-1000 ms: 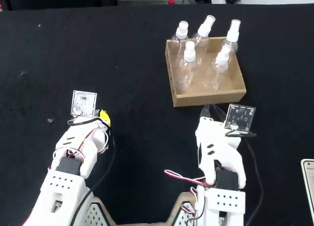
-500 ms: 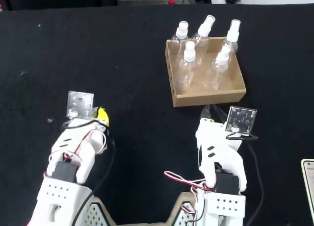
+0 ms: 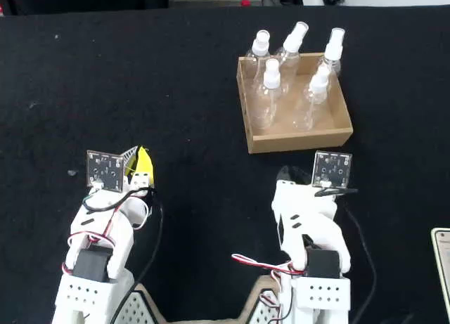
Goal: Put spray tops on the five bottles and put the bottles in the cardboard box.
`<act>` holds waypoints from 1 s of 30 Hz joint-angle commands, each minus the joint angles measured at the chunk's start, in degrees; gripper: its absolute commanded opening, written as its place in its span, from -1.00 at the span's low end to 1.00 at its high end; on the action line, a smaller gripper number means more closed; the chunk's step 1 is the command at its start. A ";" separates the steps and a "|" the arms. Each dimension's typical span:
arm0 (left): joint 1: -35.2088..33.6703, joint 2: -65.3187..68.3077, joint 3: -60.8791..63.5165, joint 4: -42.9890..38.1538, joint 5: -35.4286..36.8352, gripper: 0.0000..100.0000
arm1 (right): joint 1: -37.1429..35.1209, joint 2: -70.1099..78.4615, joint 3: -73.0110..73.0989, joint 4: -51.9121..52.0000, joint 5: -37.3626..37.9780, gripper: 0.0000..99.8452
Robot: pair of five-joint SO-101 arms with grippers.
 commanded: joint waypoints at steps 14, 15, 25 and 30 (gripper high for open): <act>0.13 -1.32 1.54 -2.99 -0.09 -0.93 | -6.07 -0.75 0.13 -5.54 0.53 -0.93; 0.13 -1.32 1.54 -3.78 -0.09 -0.93 | -6.24 -0.66 0.13 -5.54 0.53 -0.93; -4.44 -1.32 1.54 6.24 -0.18 -0.93 | -6.42 -0.92 0.13 -5.54 0.53 -0.93; -9.80 -1.32 1.54 14.86 -0.18 -0.93 | -6.77 -0.48 0.13 -5.27 0.53 -0.93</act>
